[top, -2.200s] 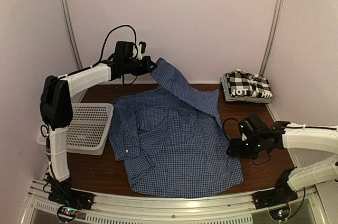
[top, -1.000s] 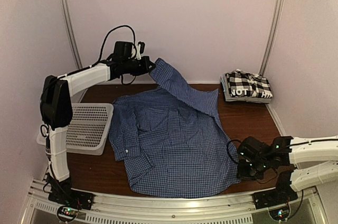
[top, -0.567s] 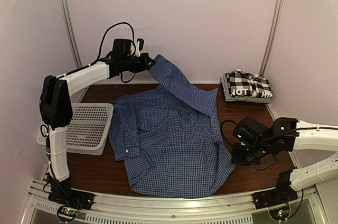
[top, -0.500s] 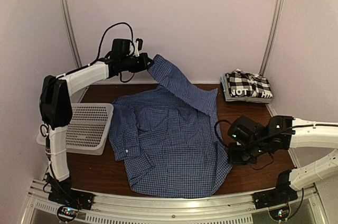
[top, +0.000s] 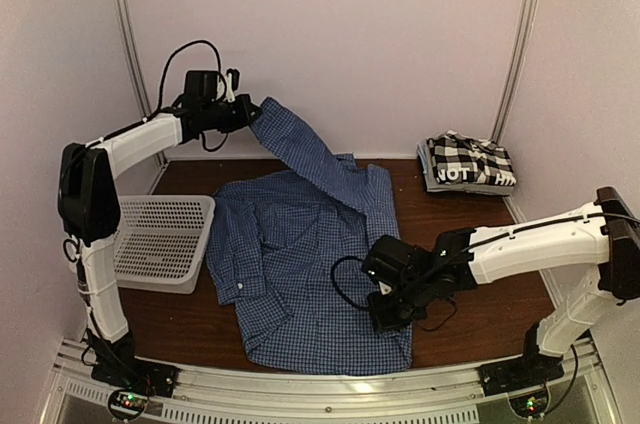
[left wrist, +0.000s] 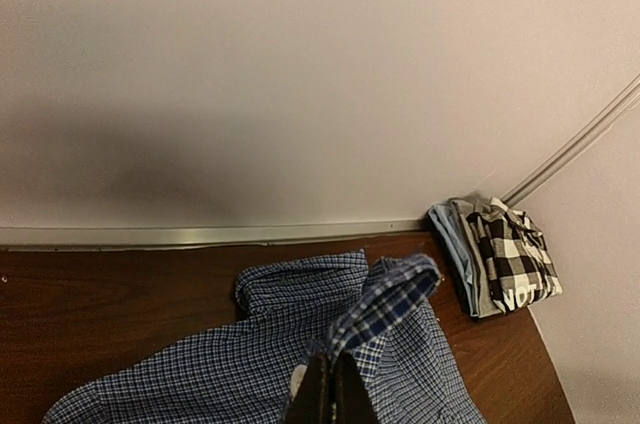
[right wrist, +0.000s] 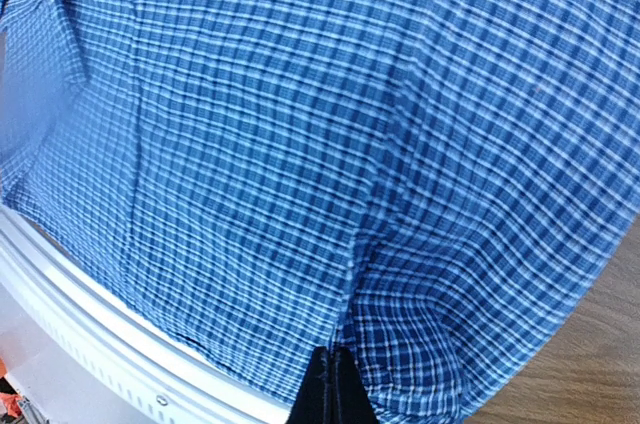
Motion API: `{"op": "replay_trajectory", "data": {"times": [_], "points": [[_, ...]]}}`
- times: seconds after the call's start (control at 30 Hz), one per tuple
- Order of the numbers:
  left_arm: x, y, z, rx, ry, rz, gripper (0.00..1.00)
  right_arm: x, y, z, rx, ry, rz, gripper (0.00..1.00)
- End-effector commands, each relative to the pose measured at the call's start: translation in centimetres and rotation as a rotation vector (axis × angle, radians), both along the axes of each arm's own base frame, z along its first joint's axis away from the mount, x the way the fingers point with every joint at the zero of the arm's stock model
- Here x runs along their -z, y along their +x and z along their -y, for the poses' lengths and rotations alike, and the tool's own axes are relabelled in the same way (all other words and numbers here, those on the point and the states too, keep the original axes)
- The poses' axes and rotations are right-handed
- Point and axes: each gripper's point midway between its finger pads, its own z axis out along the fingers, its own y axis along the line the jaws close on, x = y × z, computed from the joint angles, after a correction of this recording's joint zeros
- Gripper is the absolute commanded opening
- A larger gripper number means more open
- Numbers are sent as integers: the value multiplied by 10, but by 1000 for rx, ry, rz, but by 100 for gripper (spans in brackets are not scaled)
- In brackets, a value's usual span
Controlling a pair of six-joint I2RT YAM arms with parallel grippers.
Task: Fold and stack the long sleeve shirts
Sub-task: Fold the flattened shirt at the center of the board.
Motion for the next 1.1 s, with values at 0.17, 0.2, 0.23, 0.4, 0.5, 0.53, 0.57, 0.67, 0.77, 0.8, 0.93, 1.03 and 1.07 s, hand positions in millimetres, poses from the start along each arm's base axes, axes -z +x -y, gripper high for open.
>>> {"op": "replay_trajectory", "data": {"times": [0.17, 0.2, 0.23, 0.4, 0.5, 0.53, 0.57, 0.67, 0.77, 0.8, 0.93, 1.03, 1.07], "points": [[-34, -5, -35, -72, 27, 88, 0, -13, -4, -46, -117, 152, -23, 0], [-31, -3, -36, -71, 31, 80, 0, -15, -5, -50, -126, 166, -28, 0], [-28, -2, -36, -69, 32, 71, 0, -18, -6, -54, -135, 185, -29, 0], [-11, 7, -36, -58, 57, 27, 0, -29, -7, -66, -166, 238, -29, 0], [-8, 11, -37, -54, 58, 19, 0, -32, -6, -72, -177, 251, -25, 0], [-9, 12, -37, -55, 59, 19, 0, -33, -5, -74, -181, 256, -24, 0], [-9, 12, -38, -56, 61, 20, 0, -33, -5, -76, -185, 258, -26, 0], [-18, 10, -40, -62, 60, 42, 0, -31, -4, -82, -190, 266, -30, 0], [-34, 5, -42, -66, 53, 75, 0, -26, -3, -86, -194, 261, -38, 0], [-40, 2, -43, -66, 47, 87, 0, -25, -3, -86, -194, 261, -39, 0], [-59, -8, -50, -92, 39, 138, 0, -16, -5, -87, -197, 249, -55, 0], [-63, -14, -56, -115, 49, 148, 0, -12, -5, -87, -198, 247, -60, 0], [-66, -17, -58, -122, 50, 156, 0, -12, -5, -87, -198, 246, -61, 0]]}}
